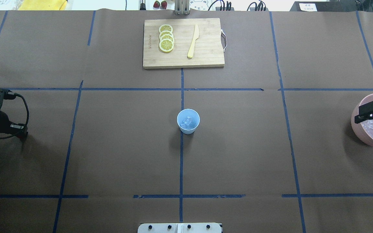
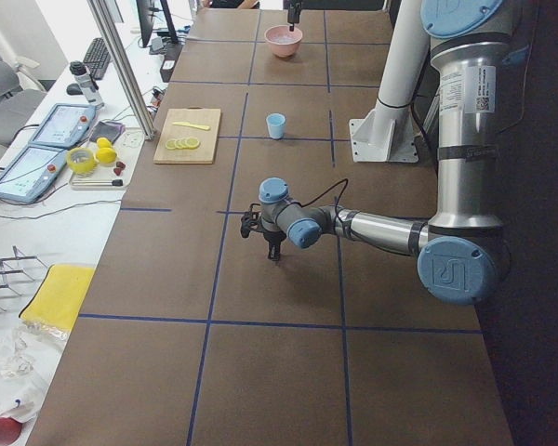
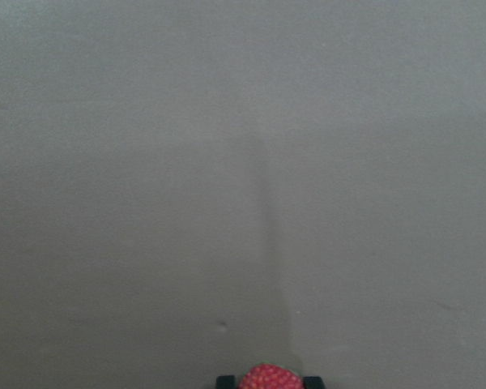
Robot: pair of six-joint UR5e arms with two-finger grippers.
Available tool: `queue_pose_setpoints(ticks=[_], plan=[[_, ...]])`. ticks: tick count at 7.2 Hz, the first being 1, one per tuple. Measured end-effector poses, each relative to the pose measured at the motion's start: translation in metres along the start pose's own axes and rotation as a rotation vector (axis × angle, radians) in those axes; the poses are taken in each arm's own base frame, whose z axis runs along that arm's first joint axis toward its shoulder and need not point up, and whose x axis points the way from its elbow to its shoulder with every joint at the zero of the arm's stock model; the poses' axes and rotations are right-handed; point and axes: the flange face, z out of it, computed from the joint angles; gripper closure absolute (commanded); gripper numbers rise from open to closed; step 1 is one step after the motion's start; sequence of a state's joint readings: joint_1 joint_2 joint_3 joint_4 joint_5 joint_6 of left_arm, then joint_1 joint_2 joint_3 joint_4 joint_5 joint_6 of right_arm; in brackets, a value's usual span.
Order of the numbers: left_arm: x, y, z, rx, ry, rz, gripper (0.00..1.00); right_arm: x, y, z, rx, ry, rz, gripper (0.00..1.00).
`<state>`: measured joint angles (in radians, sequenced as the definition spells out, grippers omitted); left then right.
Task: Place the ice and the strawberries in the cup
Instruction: 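Close the left gripper on the red strawberry and lift it, then carry the strawberry in the left gripper over the blue cup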
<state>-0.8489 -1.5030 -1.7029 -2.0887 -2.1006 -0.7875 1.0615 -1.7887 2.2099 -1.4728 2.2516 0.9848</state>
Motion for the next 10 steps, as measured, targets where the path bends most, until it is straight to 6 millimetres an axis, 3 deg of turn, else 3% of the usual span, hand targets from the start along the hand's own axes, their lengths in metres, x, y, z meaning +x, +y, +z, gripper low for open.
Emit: queue_pose_setpoints(ticks=[1, 3, 5, 6, 9, 10], plan=[[0.018, -0.001, -0.018, 0.01, 0.042, 0.015, 1.0, 0.0, 0.0, 0.0, 0.001, 0.0, 0.0, 0.0], [0.092, -0.015, -0.073, 0.046, 0.183, -0.029, 1.0, 0.0, 0.0, -0.001, 0.003, -0.001, 0.0, 0.0], [0.195, -0.035, -0.112, 0.062, 0.324, -0.113, 1.0, 0.001, 0.001, -0.002, 0.003, -0.001, 0.001, 0.0], [0.248, -0.036, -0.122, 0.042, 0.371, -0.144, 1.0, 0.002, 0.001, -0.002, 0.004, -0.001, 0.001, 0.0], [0.419, -0.024, -0.13, 0.064, 0.361, -0.178, 1.0, 0.002, 0.002, -0.003, 0.004, -0.001, 0.001, 0.0], [0.462, -0.029, -0.13, 0.075, 0.361, -0.202, 0.99, 0.002, 0.002, -0.003, 0.004, -0.001, 0.002, 0.0]])
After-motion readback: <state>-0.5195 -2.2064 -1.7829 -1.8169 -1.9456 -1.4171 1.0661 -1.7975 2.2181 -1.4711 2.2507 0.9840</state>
